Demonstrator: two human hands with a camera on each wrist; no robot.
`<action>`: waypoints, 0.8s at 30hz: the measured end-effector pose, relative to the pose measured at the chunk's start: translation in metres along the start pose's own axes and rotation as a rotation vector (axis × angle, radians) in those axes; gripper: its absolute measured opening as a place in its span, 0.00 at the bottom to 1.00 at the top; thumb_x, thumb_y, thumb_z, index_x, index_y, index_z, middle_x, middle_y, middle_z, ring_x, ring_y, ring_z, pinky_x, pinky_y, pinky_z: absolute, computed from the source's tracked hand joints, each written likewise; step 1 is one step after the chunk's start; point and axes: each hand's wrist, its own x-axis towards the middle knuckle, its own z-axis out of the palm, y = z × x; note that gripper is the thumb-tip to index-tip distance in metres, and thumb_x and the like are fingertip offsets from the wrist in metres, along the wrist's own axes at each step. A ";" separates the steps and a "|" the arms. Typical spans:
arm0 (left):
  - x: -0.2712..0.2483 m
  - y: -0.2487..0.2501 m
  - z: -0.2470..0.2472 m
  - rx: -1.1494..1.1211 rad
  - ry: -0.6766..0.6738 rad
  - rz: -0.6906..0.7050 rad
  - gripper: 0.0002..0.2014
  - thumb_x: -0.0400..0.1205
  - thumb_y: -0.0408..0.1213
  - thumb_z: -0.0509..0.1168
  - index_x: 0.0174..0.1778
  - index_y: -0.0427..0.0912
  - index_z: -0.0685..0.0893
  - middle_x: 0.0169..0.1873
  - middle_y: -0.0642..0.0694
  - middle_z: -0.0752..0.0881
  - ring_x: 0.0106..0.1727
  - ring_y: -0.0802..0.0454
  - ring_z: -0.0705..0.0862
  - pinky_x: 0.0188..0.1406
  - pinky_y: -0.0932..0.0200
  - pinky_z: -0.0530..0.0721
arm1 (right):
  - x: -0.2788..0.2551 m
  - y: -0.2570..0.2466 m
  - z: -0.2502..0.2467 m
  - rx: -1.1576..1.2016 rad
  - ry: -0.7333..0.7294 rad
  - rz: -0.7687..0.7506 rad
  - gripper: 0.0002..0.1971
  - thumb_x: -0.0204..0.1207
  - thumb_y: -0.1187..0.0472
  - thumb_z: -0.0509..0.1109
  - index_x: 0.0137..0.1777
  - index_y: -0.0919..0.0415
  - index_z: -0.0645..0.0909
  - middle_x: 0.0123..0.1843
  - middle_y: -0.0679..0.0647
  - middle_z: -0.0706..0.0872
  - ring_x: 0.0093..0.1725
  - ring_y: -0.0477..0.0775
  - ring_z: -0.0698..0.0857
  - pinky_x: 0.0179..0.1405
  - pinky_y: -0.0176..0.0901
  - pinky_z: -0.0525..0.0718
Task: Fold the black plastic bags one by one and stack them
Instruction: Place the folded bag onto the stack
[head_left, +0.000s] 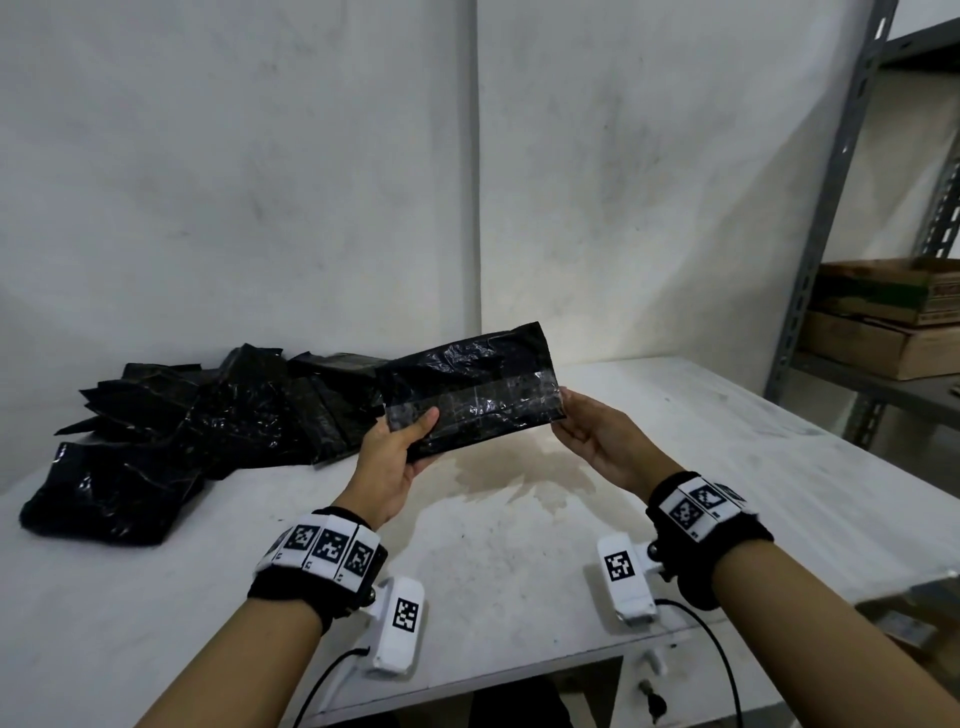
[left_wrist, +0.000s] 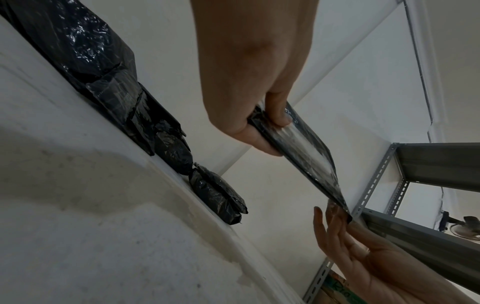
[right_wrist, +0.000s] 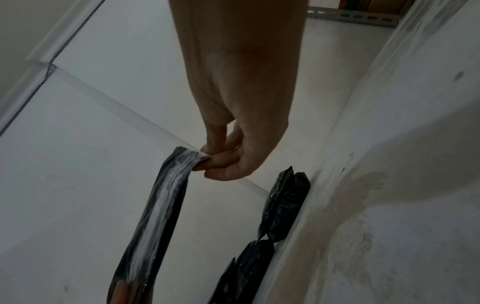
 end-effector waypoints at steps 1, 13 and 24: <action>0.000 0.000 0.000 0.001 0.008 -0.001 0.12 0.80 0.27 0.68 0.59 0.38 0.80 0.53 0.42 0.88 0.50 0.50 0.88 0.40 0.57 0.90 | -0.001 -0.001 0.000 0.001 -0.002 0.002 0.12 0.83 0.64 0.64 0.63 0.65 0.82 0.50 0.53 0.90 0.43 0.43 0.90 0.44 0.35 0.88; 0.001 -0.002 0.002 0.025 0.020 -0.002 0.10 0.79 0.27 0.68 0.54 0.39 0.82 0.50 0.43 0.89 0.52 0.49 0.88 0.42 0.57 0.90 | -0.006 -0.007 0.003 -0.194 0.012 -0.021 0.13 0.75 0.56 0.75 0.56 0.60 0.87 0.53 0.53 0.89 0.50 0.50 0.88 0.61 0.47 0.85; 0.012 -0.006 0.005 -0.001 -0.061 -0.097 0.09 0.84 0.35 0.62 0.56 0.35 0.83 0.48 0.41 0.91 0.50 0.47 0.88 0.41 0.57 0.90 | 0.009 0.007 0.012 -0.143 -0.076 0.125 0.20 0.71 0.57 0.76 0.59 0.68 0.84 0.54 0.61 0.90 0.55 0.58 0.89 0.59 0.54 0.87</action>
